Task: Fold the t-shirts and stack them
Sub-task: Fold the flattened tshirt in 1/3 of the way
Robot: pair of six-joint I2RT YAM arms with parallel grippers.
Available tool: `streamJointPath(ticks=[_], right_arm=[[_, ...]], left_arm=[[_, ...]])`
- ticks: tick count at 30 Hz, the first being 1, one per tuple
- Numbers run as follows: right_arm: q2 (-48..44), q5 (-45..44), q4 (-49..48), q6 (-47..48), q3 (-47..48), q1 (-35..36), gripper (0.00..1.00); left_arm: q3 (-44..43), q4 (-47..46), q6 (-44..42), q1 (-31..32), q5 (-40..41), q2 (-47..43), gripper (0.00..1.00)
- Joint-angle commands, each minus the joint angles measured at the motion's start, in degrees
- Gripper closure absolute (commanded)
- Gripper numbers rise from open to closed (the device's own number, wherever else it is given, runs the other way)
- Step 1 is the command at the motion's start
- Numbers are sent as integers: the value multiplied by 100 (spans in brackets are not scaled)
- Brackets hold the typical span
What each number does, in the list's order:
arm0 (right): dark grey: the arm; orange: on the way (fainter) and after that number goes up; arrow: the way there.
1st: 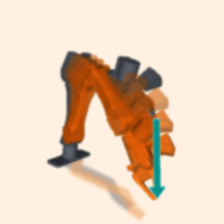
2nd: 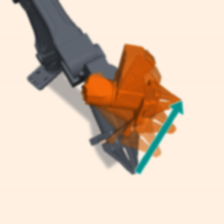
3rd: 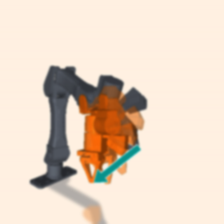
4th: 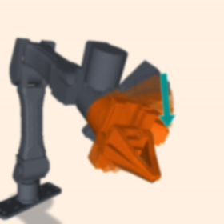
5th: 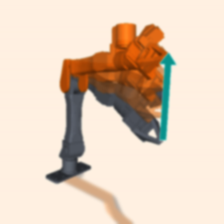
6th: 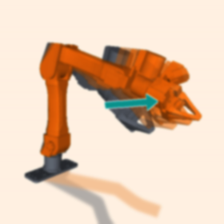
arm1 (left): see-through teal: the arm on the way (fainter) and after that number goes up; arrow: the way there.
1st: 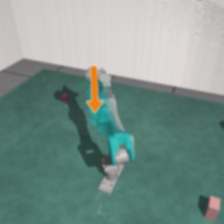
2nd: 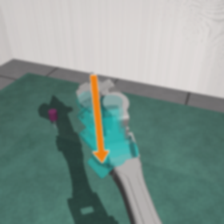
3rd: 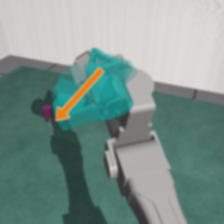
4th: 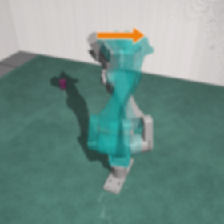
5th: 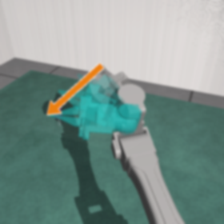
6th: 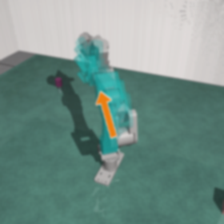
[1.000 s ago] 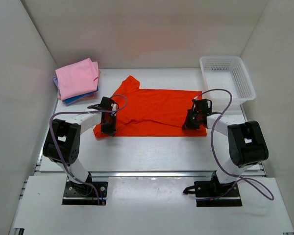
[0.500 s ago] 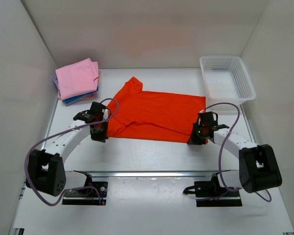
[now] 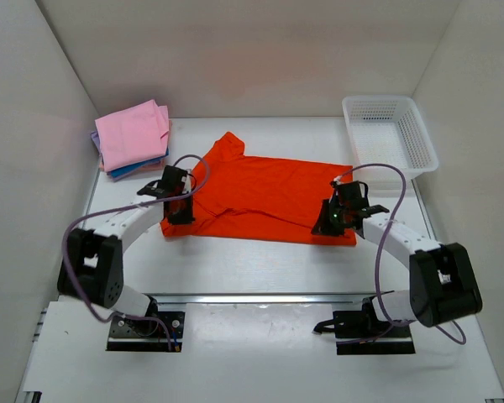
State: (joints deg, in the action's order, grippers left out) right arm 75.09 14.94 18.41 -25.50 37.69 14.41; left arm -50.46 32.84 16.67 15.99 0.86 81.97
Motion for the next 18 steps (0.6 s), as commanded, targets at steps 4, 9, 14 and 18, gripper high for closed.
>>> streamJointPath(ticks=[4, 9, 14, 18], right_arm=[[1041, 123, -567, -17, 555, 175, 100], [1306, 62, -567, 27, 231, 281, 100], [1272, 36, -75, 71, -42, 325, 100], [1219, 114, 162, 220, -262, 317, 100]], left_arm=[[-684, -235, -198, 229, 168, 1556, 100], [-632, 687, -593, 334, 185, 1884, 100], [-711, 1644, -875, 580, -77, 1883, 100], [-360, 2051, -920, 897, -60, 1586, 100]])
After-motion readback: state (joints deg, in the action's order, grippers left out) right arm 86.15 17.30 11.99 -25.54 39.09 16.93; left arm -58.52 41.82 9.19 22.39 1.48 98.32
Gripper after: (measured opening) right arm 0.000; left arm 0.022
